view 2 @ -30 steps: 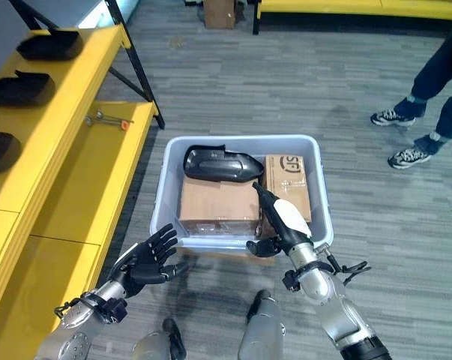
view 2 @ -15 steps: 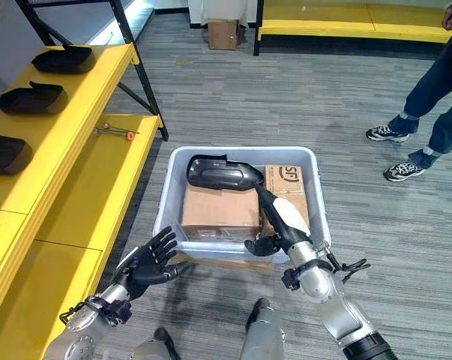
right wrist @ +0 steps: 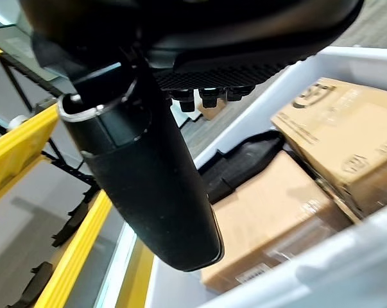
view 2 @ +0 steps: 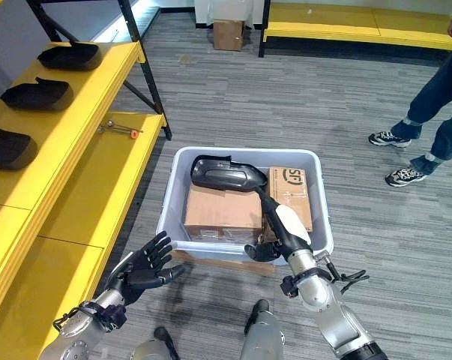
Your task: Move parts from the plastic box to the shelf.
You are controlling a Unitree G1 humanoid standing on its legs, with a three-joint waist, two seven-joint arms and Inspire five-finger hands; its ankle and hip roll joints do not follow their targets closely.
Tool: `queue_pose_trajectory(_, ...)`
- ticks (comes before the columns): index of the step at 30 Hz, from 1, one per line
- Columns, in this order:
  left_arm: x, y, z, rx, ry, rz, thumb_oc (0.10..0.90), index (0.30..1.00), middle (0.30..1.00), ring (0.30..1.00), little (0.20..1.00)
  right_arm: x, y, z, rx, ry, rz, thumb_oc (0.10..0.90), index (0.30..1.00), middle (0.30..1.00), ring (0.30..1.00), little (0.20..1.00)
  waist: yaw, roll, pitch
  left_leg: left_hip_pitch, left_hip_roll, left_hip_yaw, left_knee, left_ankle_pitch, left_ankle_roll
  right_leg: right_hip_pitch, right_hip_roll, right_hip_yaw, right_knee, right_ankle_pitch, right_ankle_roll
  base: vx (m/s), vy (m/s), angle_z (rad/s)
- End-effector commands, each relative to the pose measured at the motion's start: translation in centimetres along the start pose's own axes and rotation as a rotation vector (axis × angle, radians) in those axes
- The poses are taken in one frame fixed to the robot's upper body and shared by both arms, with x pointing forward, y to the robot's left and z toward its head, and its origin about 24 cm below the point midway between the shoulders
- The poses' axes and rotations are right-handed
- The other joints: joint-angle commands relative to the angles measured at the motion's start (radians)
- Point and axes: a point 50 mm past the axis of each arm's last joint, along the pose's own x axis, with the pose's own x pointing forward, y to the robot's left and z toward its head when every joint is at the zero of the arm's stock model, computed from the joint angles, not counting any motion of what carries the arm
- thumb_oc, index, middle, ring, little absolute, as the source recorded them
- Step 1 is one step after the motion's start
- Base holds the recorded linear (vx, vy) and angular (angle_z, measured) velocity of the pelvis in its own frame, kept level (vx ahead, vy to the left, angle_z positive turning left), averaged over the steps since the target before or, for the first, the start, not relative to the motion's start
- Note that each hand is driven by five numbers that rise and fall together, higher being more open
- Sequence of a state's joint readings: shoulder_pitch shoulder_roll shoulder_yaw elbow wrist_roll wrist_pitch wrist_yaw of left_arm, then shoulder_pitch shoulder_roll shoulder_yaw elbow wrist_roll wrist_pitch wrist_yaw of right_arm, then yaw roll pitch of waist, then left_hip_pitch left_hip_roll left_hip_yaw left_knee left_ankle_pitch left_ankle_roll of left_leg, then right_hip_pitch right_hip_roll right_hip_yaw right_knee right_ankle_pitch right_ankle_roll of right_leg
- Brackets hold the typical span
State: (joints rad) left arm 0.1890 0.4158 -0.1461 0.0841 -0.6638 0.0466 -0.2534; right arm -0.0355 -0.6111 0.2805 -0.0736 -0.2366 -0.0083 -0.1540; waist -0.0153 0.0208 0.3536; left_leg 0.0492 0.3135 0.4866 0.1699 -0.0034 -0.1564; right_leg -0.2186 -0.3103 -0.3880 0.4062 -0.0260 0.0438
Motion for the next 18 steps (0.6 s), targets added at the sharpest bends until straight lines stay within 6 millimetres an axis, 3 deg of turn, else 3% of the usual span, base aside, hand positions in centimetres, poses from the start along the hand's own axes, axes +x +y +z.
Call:
queue_pose_trajectory(1,0.0,-1.2,4.1,0.058,-0.157,-0.137,0.900,1.000,1.000,1.000,1.000,2.2,-5.6,6.0,-0.072,-0.332,-0.280,0.900,1.000,1.000,1.000,1.000,0.029,0.002,-0.046,-0.035,0.032,-0.119,-0.022,-0.015,0.051,0.121,-0.007,0.083,-0.020,-0.121,0.090,0.05,-0.023,0.00)
queue_pose_trajectory(5,0.4,-1.6,4.2,0.068,-0.128,-0.171,0.900,1.000,1.000,1.000,1.000,4.4,-8.4,7.9,-0.133,-0.365,-0.342,0.900,1.000,1.000,1.000,1.000,0.049,0.007,-0.046,-0.036,0.033,-0.132,-0.015,-0.014,0.047,0.128,-0.010,0.075,-0.013,-0.124,0.084,0.06,-0.018,0.00)
queue_pose_trajectory(12,0.6,-1.8,4.4,0.055,-0.082,-0.210,0.900,1.000,1.000,1.000,1.000,6.2,-12.9,11.2,-0.212,-0.427,-0.452,0.900,1.000,1.000,1.000,1.000,0.076,0.017,-0.032,-0.054,0.028,-0.152,0.012,-0.020,0.043,0.120,-0.020,0.063,0.024,-0.137,0.076,0.06,0.004,0.05)
queue_pose_trajectory(14,0.6,-1.8,4.4,0.053,-0.080,-0.212,0.900,1.000,1.000,1.000,1.000,6.5,-13.2,11.3,-0.219,-0.417,-0.457,0.900,1.000,1.000,1.000,1.000,0.080,0.019,-0.028,-0.060,0.028,-0.156,0.019,-0.022,0.043,0.116,-0.022,0.061,0.033,-0.141,0.074,0.03,0.019,0.15)
queue_pose_trajectory(16,0.6,-2.4,4.6,0.055,-0.087,-0.235,0.900,1.000,1.000,1.000,1.000,8.4,-14.0,10.6,-0.263,-0.335,-0.435,0.900,1.000,1.000,1.000,1.000,0.108,0.033,-0.007,-0.084,0.018,-0.172,0.040,-0.026,0.046,0.101,-0.036,0.042,0.070,-0.154,0.067,0.05,0.038,0.18)
queue_pose_trajectory(18,0.5,-2.5,5.7,0.197,-0.141,-0.240,0.900,1.000,1.000,1.000,1.000,9.1,-14.1,10.6,-0.303,-0.302,-0.418,0.900,1.000,1.000,1.000,1.000,0.123,0.043,0.012,-0.103,0.011,-0.185,0.049,-0.023,0.047,0.081,-0.043,0.040,0.094,-0.158,0.064,0.01,0.036,0.16)
